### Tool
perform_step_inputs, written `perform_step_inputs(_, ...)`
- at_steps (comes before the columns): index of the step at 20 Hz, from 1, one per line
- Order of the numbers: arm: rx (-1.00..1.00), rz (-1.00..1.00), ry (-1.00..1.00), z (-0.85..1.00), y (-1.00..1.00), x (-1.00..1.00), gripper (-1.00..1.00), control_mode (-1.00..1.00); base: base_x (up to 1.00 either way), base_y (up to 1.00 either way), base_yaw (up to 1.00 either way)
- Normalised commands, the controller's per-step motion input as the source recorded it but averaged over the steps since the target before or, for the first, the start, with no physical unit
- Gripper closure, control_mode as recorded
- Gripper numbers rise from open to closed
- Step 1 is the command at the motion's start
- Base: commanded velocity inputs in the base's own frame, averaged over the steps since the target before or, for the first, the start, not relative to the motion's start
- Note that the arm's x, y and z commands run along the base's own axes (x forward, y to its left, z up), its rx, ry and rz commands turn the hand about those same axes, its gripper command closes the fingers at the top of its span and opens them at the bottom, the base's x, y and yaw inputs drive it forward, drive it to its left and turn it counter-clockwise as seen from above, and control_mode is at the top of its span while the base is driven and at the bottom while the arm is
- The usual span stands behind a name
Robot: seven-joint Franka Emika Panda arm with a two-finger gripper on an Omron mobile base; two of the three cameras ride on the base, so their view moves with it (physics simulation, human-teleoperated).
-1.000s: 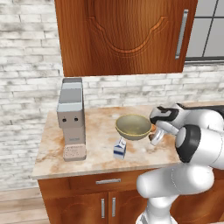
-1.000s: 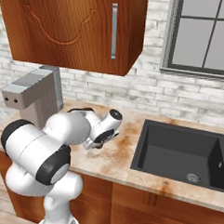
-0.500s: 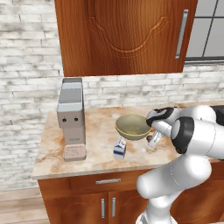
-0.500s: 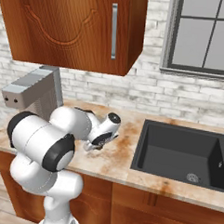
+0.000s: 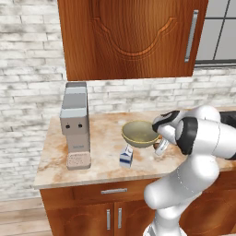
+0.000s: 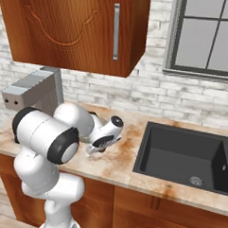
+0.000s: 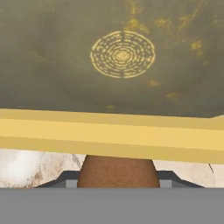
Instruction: Gather the eggs and milk located in the vicinity of the sink area and place them right next to the bowl.
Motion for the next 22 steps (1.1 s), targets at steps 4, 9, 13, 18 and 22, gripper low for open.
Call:
perform_step_inputs(4,0.0,0.0,-0.02,-0.07,0.0,0.04,1.0,-1.0,0.0,0.0,0.0)
perform_step_inputs(9,0.0,0.0,-0.03,-0.05,0.0,0.04,1.0,-1.0,0.0,0.0,0.0)
perform_step_inputs(13,0.0,0.0,-0.03,-0.05,0.0,0.04,1.0,-1.0,0.0,0.0,0.0)
perform_step_inputs(18,0.0,0.0,-0.02,0.0,0.0,0.02,-1.0,-1.0,0.0,0.0,0.0)
perform_step_inputs(22,0.0,0.0,-0.08,0.0,0.0,0.0,-1.0,-1.0,0.0,0.0,0.0)
